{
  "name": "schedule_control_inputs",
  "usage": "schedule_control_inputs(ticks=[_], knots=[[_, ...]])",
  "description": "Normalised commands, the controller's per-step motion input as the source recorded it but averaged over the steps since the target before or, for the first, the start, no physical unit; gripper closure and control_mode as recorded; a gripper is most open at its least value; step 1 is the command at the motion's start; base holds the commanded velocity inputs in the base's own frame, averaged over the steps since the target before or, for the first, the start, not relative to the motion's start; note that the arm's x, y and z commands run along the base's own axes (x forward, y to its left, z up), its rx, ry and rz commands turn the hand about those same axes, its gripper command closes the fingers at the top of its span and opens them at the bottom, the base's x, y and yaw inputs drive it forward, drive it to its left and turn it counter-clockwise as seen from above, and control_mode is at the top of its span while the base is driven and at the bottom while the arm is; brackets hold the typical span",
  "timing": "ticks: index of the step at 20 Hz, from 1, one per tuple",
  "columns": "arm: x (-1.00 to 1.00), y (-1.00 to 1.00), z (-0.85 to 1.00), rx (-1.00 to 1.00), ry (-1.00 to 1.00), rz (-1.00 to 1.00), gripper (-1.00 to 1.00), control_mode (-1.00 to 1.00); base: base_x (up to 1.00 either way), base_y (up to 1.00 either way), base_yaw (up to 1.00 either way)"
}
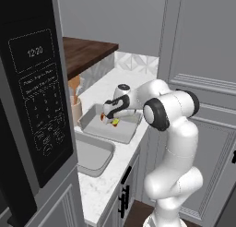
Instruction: Place one lemon wedge and one chicken drumstick in each tupperware on the nearby counter, to pack two identical lunches.
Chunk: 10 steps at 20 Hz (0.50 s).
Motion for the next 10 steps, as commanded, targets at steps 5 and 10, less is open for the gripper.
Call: schedule_control_inputs(ticks=[5,10], knots=[[-0.1,0.01,0.07,0.0,0.0,0.0,-1.0,-1.0,0.0,0.0,0.0],[-0.52,-0.13,0.44,0.0,-0.05,0.0,-1.0,-1.0,0.0,0.0,0.0]])
